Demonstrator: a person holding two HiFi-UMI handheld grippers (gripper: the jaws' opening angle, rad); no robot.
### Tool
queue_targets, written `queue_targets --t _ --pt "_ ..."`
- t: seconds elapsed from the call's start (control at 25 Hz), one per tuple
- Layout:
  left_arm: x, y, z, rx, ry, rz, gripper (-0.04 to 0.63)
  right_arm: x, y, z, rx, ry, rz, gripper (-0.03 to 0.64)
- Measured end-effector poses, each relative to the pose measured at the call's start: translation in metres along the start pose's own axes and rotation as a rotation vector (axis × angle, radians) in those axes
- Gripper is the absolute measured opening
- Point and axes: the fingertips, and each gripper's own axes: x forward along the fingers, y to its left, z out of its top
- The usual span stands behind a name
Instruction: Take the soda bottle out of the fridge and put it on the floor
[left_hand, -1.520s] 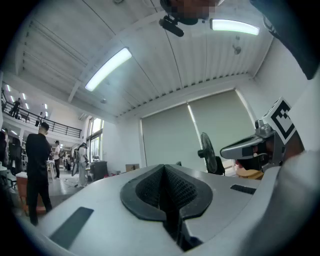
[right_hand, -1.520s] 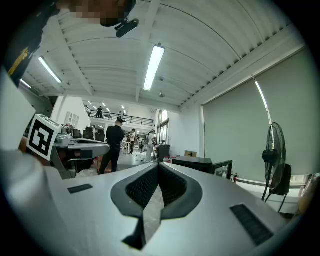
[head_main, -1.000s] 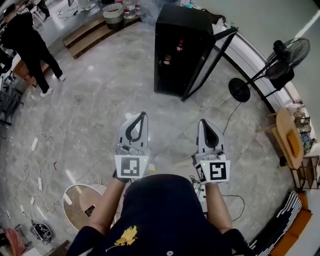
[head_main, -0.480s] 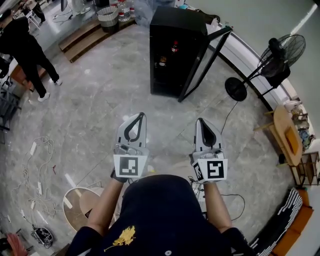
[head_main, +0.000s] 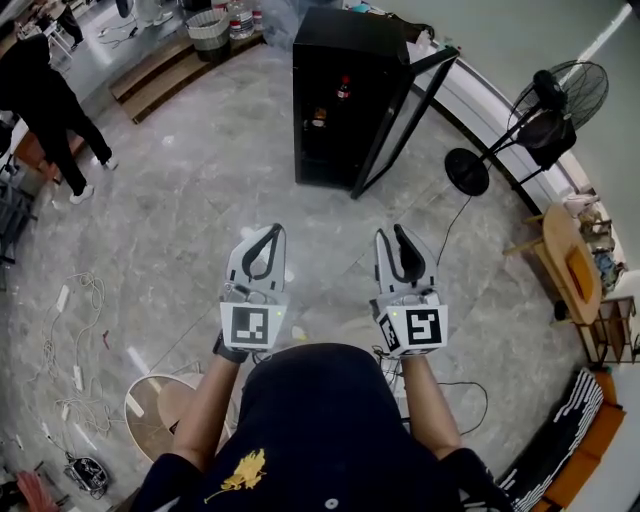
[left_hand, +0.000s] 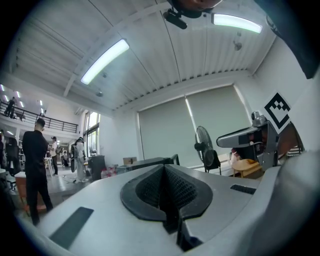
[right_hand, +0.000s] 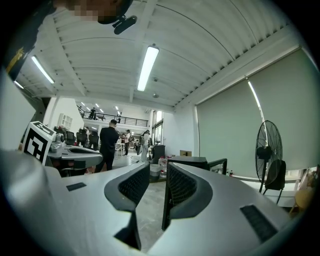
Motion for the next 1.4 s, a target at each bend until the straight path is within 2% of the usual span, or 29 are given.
queue_targets --t 0.12,0.2,0.28,0.32,0.56,0.8,1.08,1.12,1.24,1.4 --pt "-0.001 0.005 -0.005 -0.007 0.020 0.011 0.017 0.003 0.000 -0.005 0.013 0.011 0.002 0.158" --pt "-0.002 0.008 -0.006 -0.010 0.020 0.022 0.017 0.008 0.004 -0.008 0.043 0.016 0.026 0.249" --pt "-0.003 0.012 -0.005 -0.017 0.015 0.029 0.017 0.012 0.010 -0.010 0.078 0.021 0.054 0.370" --pt "-0.003 0.013 -0.005 -0.014 0.015 0.029 0.017 0.013 0.012 -0.010 0.085 0.024 0.060 0.391" --pt "-0.008 0.025 -0.009 -0.046 0.014 0.036 0.017 0.011 0.020 -0.006 0.037 0.043 0.038 0.393" --pt "0.004 0.049 -0.003 -0.085 -0.036 0.063 0.017 0.009 -0.006 -0.004 0.000 0.108 -0.027 0.392" --pt "0.039 0.068 -0.023 -0.118 -0.006 0.071 0.017 0.045 -0.024 -0.004 -0.027 0.122 -0.035 0.391" --pt "0.046 0.067 -0.023 -0.109 0.002 0.065 0.017 0.052 -0.029 -0.006 -0.018 0.123 -0.034 0.391" --pt "0.072 0.070 -0.024 -0.019 0.024 0.035 0.017 0.083 -0.044 -0.015 0.012 0.123 -0.023 0.391" --pt "0.116 0.087 -0.031 -0.161 0.023 0.077 0.017 0.140 -0.058 -0.030 0.044 0.126 0.011 0.388"
